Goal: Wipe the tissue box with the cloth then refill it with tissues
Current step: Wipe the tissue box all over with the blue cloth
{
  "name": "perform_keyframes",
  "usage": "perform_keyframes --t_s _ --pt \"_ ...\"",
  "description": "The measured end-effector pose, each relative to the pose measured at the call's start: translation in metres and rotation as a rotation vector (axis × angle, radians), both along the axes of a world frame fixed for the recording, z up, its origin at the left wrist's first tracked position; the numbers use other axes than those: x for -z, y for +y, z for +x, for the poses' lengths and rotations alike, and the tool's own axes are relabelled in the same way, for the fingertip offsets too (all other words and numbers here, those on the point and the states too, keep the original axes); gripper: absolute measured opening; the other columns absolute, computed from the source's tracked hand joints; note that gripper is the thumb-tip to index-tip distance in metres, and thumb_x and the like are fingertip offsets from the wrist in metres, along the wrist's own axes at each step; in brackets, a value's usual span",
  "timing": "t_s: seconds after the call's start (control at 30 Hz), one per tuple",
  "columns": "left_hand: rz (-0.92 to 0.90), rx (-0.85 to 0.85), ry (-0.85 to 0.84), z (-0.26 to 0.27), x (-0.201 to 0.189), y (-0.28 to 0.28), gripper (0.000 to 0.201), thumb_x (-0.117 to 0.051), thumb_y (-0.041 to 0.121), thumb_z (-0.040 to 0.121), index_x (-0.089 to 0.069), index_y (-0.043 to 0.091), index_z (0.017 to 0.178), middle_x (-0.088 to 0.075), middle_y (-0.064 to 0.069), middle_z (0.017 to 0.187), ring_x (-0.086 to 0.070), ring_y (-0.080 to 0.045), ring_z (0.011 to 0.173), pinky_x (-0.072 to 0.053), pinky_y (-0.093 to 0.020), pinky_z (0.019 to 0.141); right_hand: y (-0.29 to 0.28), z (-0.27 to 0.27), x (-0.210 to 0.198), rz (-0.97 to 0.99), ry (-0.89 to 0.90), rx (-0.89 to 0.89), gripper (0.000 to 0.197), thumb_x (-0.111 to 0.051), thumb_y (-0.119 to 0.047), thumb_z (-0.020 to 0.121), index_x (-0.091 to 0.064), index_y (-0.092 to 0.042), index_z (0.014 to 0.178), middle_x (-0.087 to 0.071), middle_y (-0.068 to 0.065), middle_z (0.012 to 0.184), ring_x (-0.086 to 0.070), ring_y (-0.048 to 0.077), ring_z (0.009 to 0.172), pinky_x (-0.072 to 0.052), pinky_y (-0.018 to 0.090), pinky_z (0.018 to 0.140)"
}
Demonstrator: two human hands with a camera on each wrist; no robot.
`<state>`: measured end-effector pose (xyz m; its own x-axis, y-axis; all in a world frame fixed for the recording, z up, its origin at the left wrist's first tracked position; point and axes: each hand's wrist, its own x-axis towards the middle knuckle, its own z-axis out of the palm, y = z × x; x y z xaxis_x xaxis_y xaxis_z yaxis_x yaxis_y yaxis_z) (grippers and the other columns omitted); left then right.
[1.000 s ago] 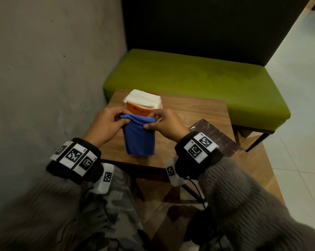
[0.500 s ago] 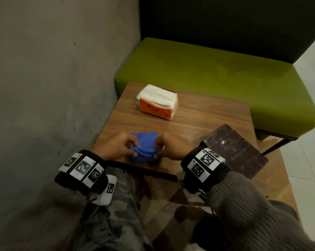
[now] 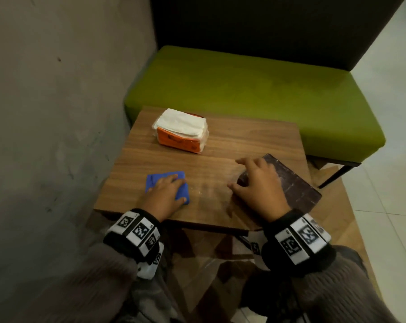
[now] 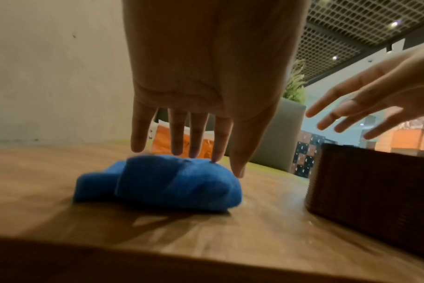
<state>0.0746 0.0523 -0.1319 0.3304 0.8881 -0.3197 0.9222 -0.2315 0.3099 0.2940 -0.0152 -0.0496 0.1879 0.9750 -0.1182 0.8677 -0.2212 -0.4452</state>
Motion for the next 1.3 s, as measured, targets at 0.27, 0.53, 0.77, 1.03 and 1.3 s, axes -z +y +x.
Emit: perform_keyframes --t_s 0.27,0.53,0.77,1.03,1.3 --pt "-0.031 -0.004 -0.010 0.005 0.009 0.029 0.059 -0.067 0.014 0.083 -0.044 0.023 0.137 -0.031 -0.006 0.151 -0.029 -0.029 0.136 -0.022 -0.036 0.113 -0.041 0.081 0.017 -0.335 -0.141 0.176 0.130 -0.070 -0.074 0.059 0.006 -0.027 0.153 0.002 0.013 0.159 0.000 0.034 0.146 -0.008 0.065 0.112" --pt "-0.086 0.186 -0.059 0.064 -0.025 0.027 0.109 -0.080 0.040 0.067 -0.011 0.024 0.150 -0.008 -0.002 0.159 -0.007 -0.023 0.146 -0.016 -0.051 0.116 -0.039 0.093 0.019 -0.295 -0.185 0.033 0.135 -0.071 -0.075 0.058 0.004 -0.016 0.153 -0.024 0.016 0.148 -0.025 0.034 0.136 -0.026 0.042 0.112" --pt "-0.016 0.524 -0.005 0.118 -0.051 0.011 0.142 -0.081 0.064 0.045 0.018 0.041 0.144 0.020 -0.001 0.156 0.013 -0.026 0.145 -0.007 -0.056 0.116 -0.026 0.084 0.015 -0.352 -0.127 -0.091 0.141 -0.084 -0.057 0.057 0.011 -0.014 0.152 -0.017 0.016 0.151 -0.016 0.035 0.141 -0.030 0.048 0.111" --pt "-0.130 0.546 -0.137 0.114 -0.039 0.008 0.130 -0.089 0.031 0.054 -0.001 0.020 0.148 0.002 0.001 0.149 -0.007 -0.021 0.141 -0.019 -0.030 0.114 -0.020 0.083 0.011 -0.304 -0.294 -0.326 0.140 -0.078 -0.067 0.056 0.005 -0.009 0.152 -0.029 0.013 0.145 -0.027 0.029 0.134 -0.035 0.041 0.106" --pt "-0.032 0.484 -0.114 0.106 -0.032 -0.007 0.131 -0.086 0.045 0.051 -0.001 0.023 0.148 -0.002 -0.001 0.147 -0.013 -0.025 0.138 -0.025 -0.042 0.114 -0.014 0.086 0.012 -0.277 -0.358 -0.422 0.130 -0.080 -0.065 0.054 -0.012 -0.009 0.150 -0.031 0.011 0.142 -0.030 0.026 0.130 -0.037 0.037 0.102"
